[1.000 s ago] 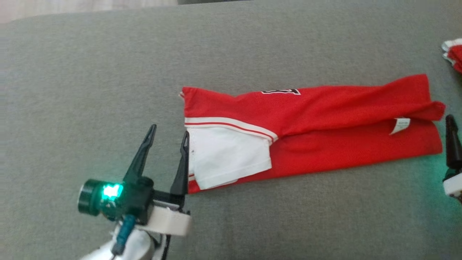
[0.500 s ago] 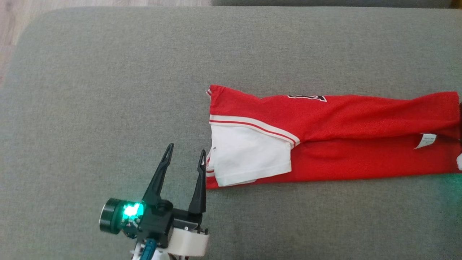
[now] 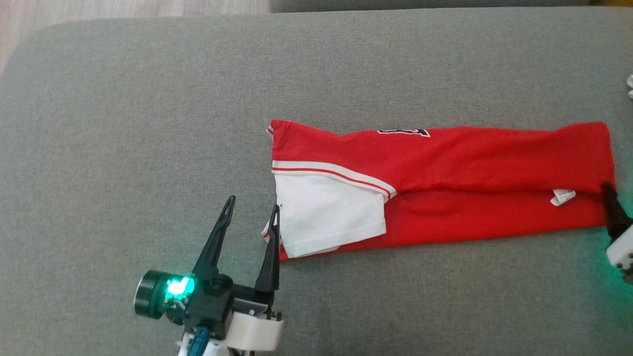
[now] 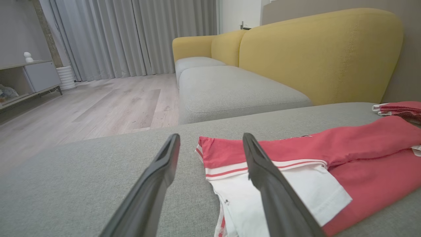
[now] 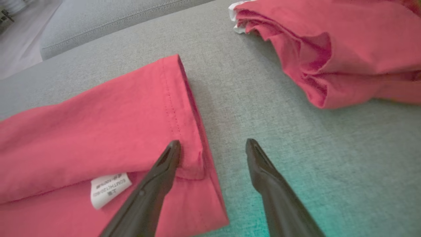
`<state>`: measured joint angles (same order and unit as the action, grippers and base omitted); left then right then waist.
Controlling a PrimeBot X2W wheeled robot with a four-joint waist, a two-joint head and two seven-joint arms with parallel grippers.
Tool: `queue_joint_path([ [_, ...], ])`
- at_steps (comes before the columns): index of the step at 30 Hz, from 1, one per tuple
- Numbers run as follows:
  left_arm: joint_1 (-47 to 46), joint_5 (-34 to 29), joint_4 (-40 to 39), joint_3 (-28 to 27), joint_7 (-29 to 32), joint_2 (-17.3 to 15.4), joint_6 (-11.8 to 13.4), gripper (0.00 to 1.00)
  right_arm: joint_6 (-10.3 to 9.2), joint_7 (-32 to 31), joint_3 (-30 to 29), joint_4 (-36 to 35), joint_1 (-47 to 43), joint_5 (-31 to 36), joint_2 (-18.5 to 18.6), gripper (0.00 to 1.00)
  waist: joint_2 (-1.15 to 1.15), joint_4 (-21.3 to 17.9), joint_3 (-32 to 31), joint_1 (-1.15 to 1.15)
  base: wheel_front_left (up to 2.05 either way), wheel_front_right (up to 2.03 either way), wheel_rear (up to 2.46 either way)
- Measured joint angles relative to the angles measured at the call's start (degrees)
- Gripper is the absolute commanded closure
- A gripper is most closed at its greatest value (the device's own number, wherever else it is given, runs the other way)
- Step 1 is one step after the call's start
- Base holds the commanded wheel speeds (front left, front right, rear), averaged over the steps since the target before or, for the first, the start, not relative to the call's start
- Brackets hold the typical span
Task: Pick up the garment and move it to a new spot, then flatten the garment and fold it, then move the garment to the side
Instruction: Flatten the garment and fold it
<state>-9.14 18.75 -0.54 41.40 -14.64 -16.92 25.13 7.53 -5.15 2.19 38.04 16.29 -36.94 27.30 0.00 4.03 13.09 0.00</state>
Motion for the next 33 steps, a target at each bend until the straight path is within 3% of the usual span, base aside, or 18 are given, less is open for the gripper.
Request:
queue_joint_path([
  [8, 0.3, -1.9, 0.5, -2.0, 0.0, 1.4, -2.0, 0.0, 0.01, -3.5, 1.4, -1.3, -0.2, -3.6, -1.3, 0.0, 0.0, 0.5, 0.3, 0.0, 0.0, 0.0, 0.0],
  [13, 1.5, -3.3, 0.8, -3.1, 0.0, 2.4, -3.0, 0.0, 0.01, -7.0, 1.4, -1.2, -0.1, -5.0, -0.7, 0.11, 0.0, 1.2, 0.1, 0.0, 0.0, 0.0, 0.0],
  [14, 1.7, -3.5, 0.8, -3.3, 0.0, 2.6, -3.0, 0.0, 0.01, -7.3, 1.3, -1.2, -0.1, -5.1, -0.6, 0.22, 0.0, 1.3, 0.1, 0.0, 0.0, 0.0, 0.0],
  [17, 1.7, -4.1, 0.8, -4.3, 0.0, 3.2, -3.6, 0.0, 0.01, -8.3, 1.0, -0.9, -0.2, -5.6, -0.3, 1.0, 0.0, 1.5, -0.1, 0.0, 0.0, 0.0, 0.0],
  [23, 2.9, -4.7, 1.3, -5.7, 0.0, 3.8, -4.5, 0.0, 0.01, -6.9, 0.1, -1.1, -0.7, -5.9, 0.2, 1.0, 0.0, 1.0, -0.5, 0.0, 0.0, 0.0, 0.0],
  [28, 3.8, -5.3, 1.3, -6.5, 0.0, 4.1, -5.5, 0.0, 0.01, -6.5, -3.0, -2.8, -0.8, -6.0, 4.2, 1.0, 0.0, -0.5, -0.9, 0.0, 0.0, 0.0, 0.0],
  [33, 3.8, -6.2, 1.5, -7.4, 0.0, 4.3, -6.3, 0.0, 0.0, -8.1, -5.6, -11.4, -0.8, -8.2, 5.7, 1.0, 0.0, -2.0, -1.5, 0.0, 0.0, 0.0, 0.0],
])
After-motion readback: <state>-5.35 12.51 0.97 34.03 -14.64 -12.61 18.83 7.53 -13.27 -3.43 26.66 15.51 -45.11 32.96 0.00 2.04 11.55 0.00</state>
